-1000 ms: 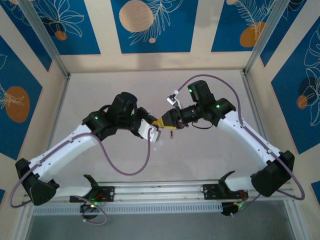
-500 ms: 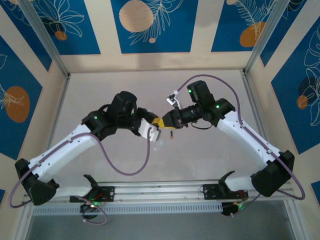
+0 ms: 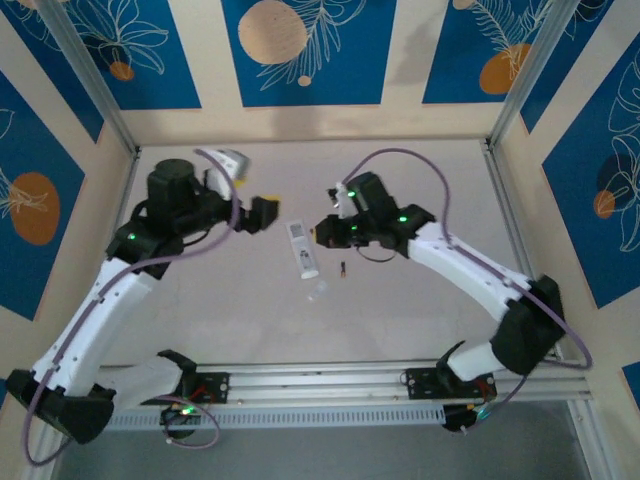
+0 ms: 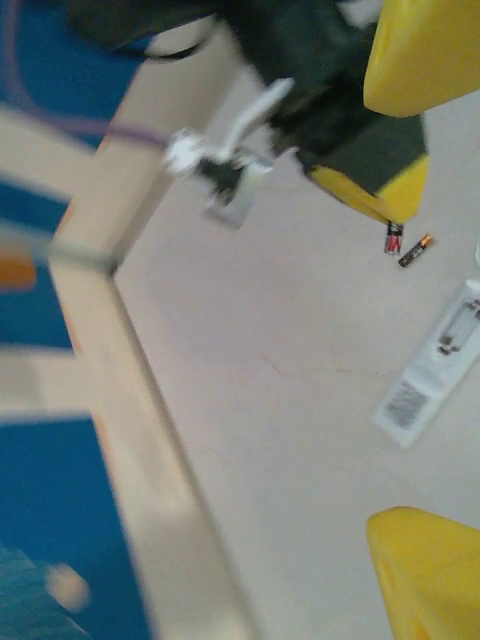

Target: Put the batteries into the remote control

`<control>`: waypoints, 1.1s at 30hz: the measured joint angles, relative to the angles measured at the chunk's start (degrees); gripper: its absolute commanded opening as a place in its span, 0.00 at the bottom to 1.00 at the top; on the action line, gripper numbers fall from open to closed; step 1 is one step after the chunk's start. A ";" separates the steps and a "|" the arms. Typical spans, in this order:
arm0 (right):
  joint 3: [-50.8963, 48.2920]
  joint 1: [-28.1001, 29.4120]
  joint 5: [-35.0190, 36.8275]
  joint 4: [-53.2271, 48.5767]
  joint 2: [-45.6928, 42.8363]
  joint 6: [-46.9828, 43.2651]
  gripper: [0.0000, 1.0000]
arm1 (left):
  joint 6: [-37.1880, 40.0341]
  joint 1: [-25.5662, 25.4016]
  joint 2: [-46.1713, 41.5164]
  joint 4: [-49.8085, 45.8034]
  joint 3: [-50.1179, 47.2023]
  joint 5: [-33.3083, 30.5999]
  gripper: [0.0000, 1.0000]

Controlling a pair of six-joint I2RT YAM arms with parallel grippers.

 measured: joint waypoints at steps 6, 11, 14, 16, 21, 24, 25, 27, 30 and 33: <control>1.46 4.90 13.77 2.23 14.53 -1.40 0.10 | -17.29 4.87 2.40 -6.69 -3.52 1.05 1.00; 4.11 6.21 17.97 2.32 21.64 -1.20 0.10 | -20.61 7.02 4.81 -11.08 -3.63 1.79 1.00; 4.11 6.25 18.71 2.38 22.32 -0.98 0.10 | -20.81 7.39 4.85 -11.72 -3.63 2.25 1.00; 4.15 6.27 19.21 2.56 22.29 -0.81 0.10 | -20.81 7.39 4.85 -11.72 -3.63 2.49 1.00; 4.52 6.29 19.41 4.00 22.32 -0.98 0.10 | -20.79 7.41 4.85 -11.58 -4.11 2.84 1.00; 6.56 6.29 19.45 4.63 23.32 -1.25 0.10 | -20.79 7.50 4.96 -11.61 -4.59 3.13 1.00; 7.52 6.29 19.47 5.25 24.17 -1.27 0.10 | -20.76 7.52 5.03 -11.63 -4.59 3.15 1.00; 8.94 6.29 19.47 6.32 26.05 -1.25 0.10 | -20.76 7.61 5.01 -11.61 -4.59 3.32 1.00; 10.27 6.29 19.47 6.82 29.14 -1.22 0.10 | -20.74 7.67 5.01 -11.63 -4.59 3.32 1.00; 10.80 6.32 20.76 7.19 31.71 -0.92 0.10 | -20.74 7.78 5.01 -11.61 -4.59 3.34 1.00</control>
